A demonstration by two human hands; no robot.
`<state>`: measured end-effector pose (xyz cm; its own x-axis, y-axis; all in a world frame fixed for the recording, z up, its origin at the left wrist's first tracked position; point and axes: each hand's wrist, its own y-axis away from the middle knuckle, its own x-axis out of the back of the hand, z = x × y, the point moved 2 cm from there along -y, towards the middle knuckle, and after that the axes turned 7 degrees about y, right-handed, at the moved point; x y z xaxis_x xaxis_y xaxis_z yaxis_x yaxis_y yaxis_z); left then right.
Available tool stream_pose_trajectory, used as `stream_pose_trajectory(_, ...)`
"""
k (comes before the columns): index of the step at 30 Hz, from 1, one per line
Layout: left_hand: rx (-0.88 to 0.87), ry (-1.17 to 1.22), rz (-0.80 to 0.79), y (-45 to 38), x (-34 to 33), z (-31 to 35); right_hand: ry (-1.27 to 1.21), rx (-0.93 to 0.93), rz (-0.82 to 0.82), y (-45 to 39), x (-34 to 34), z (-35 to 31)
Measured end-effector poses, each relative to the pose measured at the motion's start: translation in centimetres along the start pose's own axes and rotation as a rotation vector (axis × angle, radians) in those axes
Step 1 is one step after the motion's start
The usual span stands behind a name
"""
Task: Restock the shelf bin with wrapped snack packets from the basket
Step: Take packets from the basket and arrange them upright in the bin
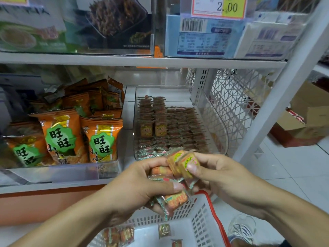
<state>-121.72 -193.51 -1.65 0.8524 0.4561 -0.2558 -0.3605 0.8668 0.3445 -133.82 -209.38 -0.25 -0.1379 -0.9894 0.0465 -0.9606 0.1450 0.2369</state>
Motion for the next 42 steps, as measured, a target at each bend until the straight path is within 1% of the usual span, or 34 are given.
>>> stream_pose_trajectory(2, -0.013, -0.044, 0.009, 0.1, -0.1, -0.2, -0.034, -0.041, -0.008, -0.1, -0.7, 0.3)
stream_pose_trajectory(5, -0.056, -0.098, 0.040, 0.0, 0.0, -0.4, -0.082, -0.072, 0.069, -0.3, -0.8, 0.3)
stream_pose_trajectory(7, -0.104, -0.148, 0.095, -0.1, 0.1, -0.5, -0.146, -0.079, 0.105, -0.2, -0.3, 0.1)
stream_pose_trajectory(9, -0.117, -0.163, 0.123, -0.1, 0.3, -0.5, -0.160, -0.048, 0.059, 0.0, 0.0, -0.5)
stream_pose_trajectory(11, -0.133, -0.202, 0.094, 0.0, 0.2, -0.5, -0.159, -0.030, -0.034, 0.2, 0.2, -0.9)
stream_pose_trajectory(12, -0.154, -0.230, 0.084, 0.0, 0.2, -0.4, -0.159, -0.044, -0.054, 0.2, 0.2, -1.0)
stream_pose_trajectory(16, -0.236, -0.318, 0.117, 0.2, -0.1, -0.1, -0.164, -0.099, -0.030, 0.1, 0.0, -0.9)
stream_pose_trajectory(18, -0.263, -0.393, 0.098, 0.5, -0.4, -0.1, -0.138, -0.093, -0.037, 0.1, -0.2, -0.8)
stream_pose_trajectory(20, -0.240, -0.424, 0.046, 0.7, -0.5, -0.3, -0.025, -0.093, -0.059, 0.1, -0.6, -0.8)
stream_pose_trajectory(22, -0.172, -0.421, 0.029, 0.7, -0.4, -0.5, 0.061, -0.088, -0.086, 0.2, -0.8, -0.9)
stream_pose_trajectory(25, -0.086, -0.283, 0.037, 0.4, 0.0, -0.7, 0.114, -0.041, -0.099, 0.4, -0.6, -1.2)
stream_pose_trajectory(28, 0.019, -0.105, 0.030, 0.4, -0.2, -0.9, 0.103, 0.070, -0.091, 0.5, -0.7, -1.6)
stream_pose_trajectory(30, 0.092, 0.007, -0.005, 0.5, -0.4, -0.8, 0.172, 0.215, -0.002, 0.7, -0.8, -2.1)
stream_pose_trajectory(32, 0.203, 0.208, -0.061, 0.6, -0.2, -0.4, 0.361, 0.413, 0.166, 1.2, -0.7, -2.9)
stream_pose_trajectory(34, 0.305, 0.454, -0.116, 0.5, 0.3, -0.1, 0.686, 0.620, 0.348, 1.9, -0.4, -3.8)
stream_pose_trajectory(35, 0.328, 0.535, -0.136, 0.5, 0.5, 0.1, 0.841, 0.725, 0.397, 2.2, -0.3, -4.2)
stream_pose_trajectory(36, 0.331, 0.575, -0.153, 0.5, 0.7, 0.3, 0.940, 0.813, 0.415, 2.5, -0.3, -4.4)
stream_pose_trajectory(38, 0.324, 0.603, -0.166, 0.3, 1.0, 0.5, 0.997, 0.914, 0.417, 3.0, -0.3, -4.6)
stream_pose_trajectory(40, 0.319, 0.615, -0.150, 0.1, 1.2, 0.5, 1.017, 0.964, 0.383, 3.1, -0.7, -4.6)
stream_pose_trajectory(42, 0.291, 0.596, -0.157, 0.1, 1.4, 0.7, 1.064, 0.977, 0.311, 3.1, -1.2, -4.4)
